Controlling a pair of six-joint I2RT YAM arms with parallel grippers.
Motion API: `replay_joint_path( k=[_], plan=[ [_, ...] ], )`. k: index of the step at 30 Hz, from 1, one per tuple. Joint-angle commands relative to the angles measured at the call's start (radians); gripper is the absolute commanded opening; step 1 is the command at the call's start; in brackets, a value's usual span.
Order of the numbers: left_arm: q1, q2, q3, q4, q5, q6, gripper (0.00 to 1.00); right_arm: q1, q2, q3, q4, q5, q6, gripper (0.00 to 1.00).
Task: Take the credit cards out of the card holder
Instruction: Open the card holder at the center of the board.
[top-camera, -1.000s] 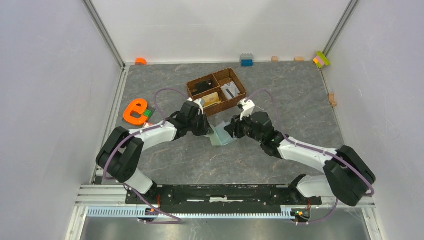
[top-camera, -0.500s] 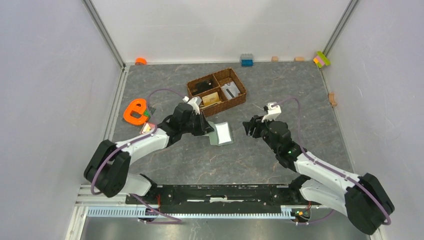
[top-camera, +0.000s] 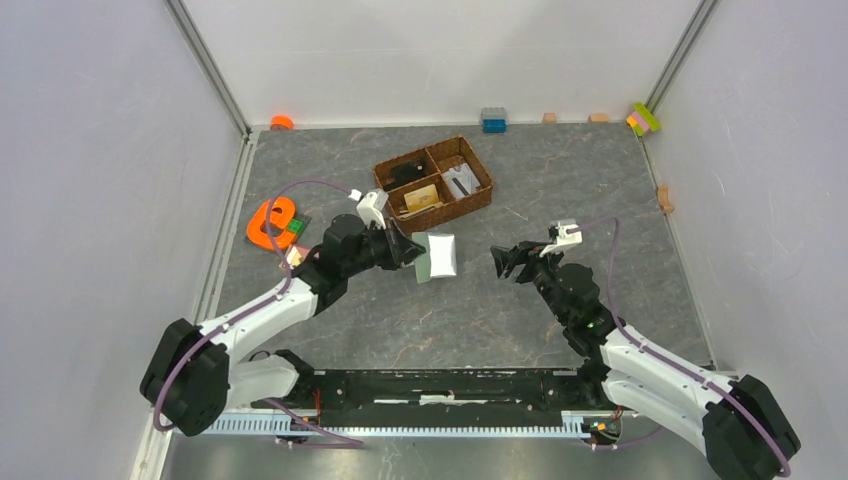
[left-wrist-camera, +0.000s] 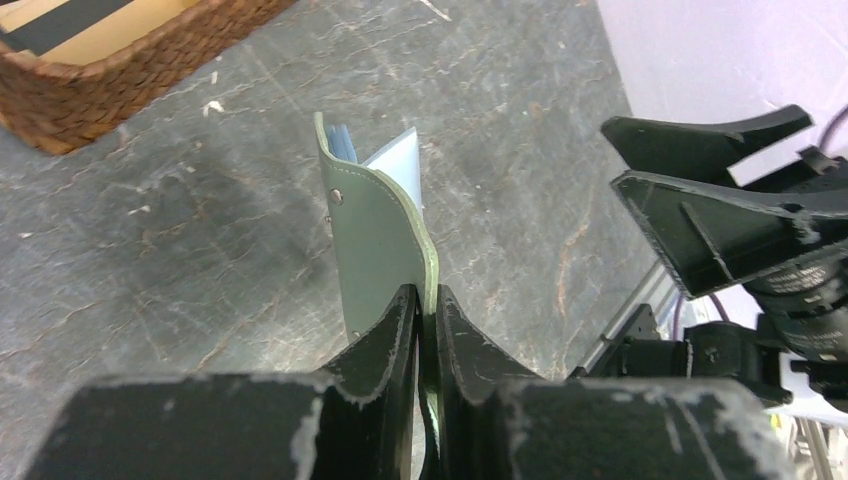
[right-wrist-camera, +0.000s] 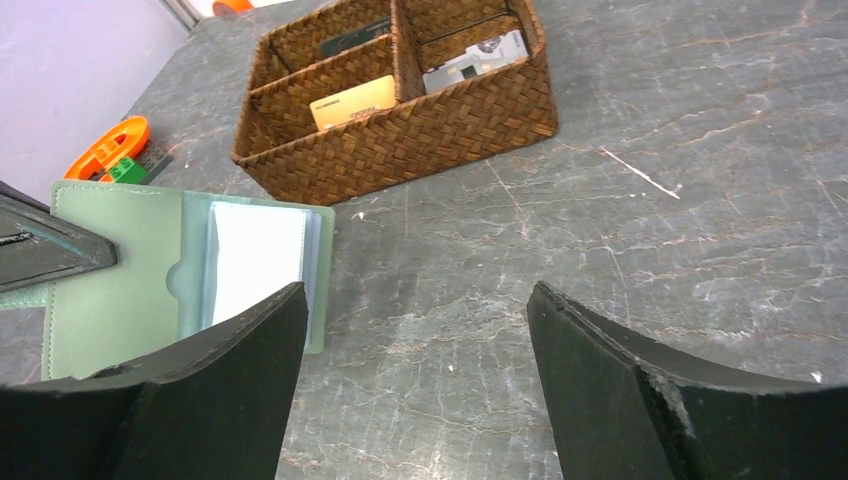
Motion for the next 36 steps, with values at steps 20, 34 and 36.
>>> replay_joint_path(
  k=[20, 34, 36],
  plan=[
    [-0.048, -0.171, -0.048, 0.240, 0.170, -0.017, 0.02, -0.001, -0.040, 0.110, -0.050, -0.221, -0.056, 0.87],
    [-0.056, -0.240, -0.108, 0.383, 0.232, -0.033, 0.03, -0.001, -0.052, 0.068, 0.073, -0.368, -0.023, 0.85],
    [-0.056, -0.249, -0.119, 0.409, 0.234, -0.040, 0.03, -0.003, -0.039, 0.075, 0.068, -0.371, -0.007, 0.86]
  ],
)
